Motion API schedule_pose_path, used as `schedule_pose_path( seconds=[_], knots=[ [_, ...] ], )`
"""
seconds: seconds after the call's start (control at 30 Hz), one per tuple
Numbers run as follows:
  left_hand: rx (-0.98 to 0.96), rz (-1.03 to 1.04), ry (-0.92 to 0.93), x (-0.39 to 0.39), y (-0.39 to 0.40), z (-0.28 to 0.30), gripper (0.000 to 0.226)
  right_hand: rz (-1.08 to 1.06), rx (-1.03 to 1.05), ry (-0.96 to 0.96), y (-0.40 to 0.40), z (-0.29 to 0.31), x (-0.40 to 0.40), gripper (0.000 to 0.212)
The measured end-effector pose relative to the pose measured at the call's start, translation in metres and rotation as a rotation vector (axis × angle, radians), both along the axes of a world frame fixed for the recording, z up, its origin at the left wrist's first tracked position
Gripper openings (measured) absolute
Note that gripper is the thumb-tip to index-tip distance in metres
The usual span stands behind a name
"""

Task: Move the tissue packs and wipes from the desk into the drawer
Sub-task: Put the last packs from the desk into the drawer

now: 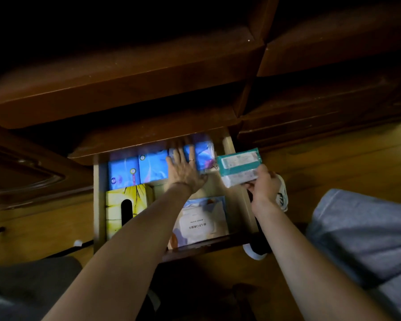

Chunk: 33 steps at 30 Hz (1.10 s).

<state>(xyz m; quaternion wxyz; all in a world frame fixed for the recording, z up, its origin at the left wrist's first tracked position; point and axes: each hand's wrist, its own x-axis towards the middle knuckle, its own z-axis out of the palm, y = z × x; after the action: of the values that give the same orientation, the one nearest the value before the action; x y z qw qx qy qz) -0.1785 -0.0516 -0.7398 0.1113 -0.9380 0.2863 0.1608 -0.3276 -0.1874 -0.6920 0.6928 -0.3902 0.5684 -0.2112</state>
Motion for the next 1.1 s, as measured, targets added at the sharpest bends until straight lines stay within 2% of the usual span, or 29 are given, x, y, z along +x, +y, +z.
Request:
schedule_pose_path(
  seconds=[0.1,0.2,0.37,0.43,0.5,0.6,0.67,0.73,0.77,0.83,0.93,1.0,1.1],
  knots=[
    [-0.059,-0.068,0.0,0.005,0.007,0.013,0.102,0.135,-0.109,0.001,0.013,0.006,0.01,0.017],
    [-0.232,-0.079,-0.044,-0.003,0.038,0.026,0.092,0.216,-0.147,0.003,0.029,0.007,0.025,0.018],
    [-0.636,0.121,-0.128,-0.033,0.113,0.041,0.059,0.331,-0.121,0.154,0.064,-0.008,0.039,0.018],
    [-0.712,0.209,-0.133,-0.048,0.142,0.042,0.049,0.417,-0.073,0.227,0.076,-0.015,0.04,0.021],
    [-0.701,0.233,-0.071,-0.062,0.162,0.037,0.046,0.58,-0.022,0.279,0.084,-0.018,0.036,0.021],
    [-0.631,0.211,0.214,-0.073,0.17,0.028,0.065,0.843,-0.02,0.317,0.089,-0.018,0.02,0.036],
    [-0.493,0.058,0.264,-0.073,0.167,0.022,0.068,1.136,-0.214,0.426,0.086,-0.015,0.012,0.041],
    [-0.372,-0.102,0.26,-0.076,0.165,0.015,0.062,1.478,-0.544,0.667,0.082,-0.008,0.007,0.032],
    [-0.337,-0.137,0.268,-0.078,0.165,0.013,0.061,1.574,-0.668,0.771,0.081,-0.003,0.005,0.032],
    [-0.313,-0.158,0.276,-0.079,0.163,0.013,0.056,1.675,-0.83,0.87,0.081,0.005,0.004,0.041],
    [-0.325,-0.193,0.308,-0.071,0.158,0.019,0.029,1.756,-1.018,0.911,0.085,0.009,0.007,0.059],
    [-0.342,-0.15,0.366,-0.068,0.158,0.024,0.025,1.781,-1.046,0.849,0.087,0.011,0.007,0.061],
    [-0.437,-0.097,0.38,-0.076,0.163,0.034,0.031,1.873,-1.038,0.747,0.092,0.012,-0.004,0.06]
  ],
)
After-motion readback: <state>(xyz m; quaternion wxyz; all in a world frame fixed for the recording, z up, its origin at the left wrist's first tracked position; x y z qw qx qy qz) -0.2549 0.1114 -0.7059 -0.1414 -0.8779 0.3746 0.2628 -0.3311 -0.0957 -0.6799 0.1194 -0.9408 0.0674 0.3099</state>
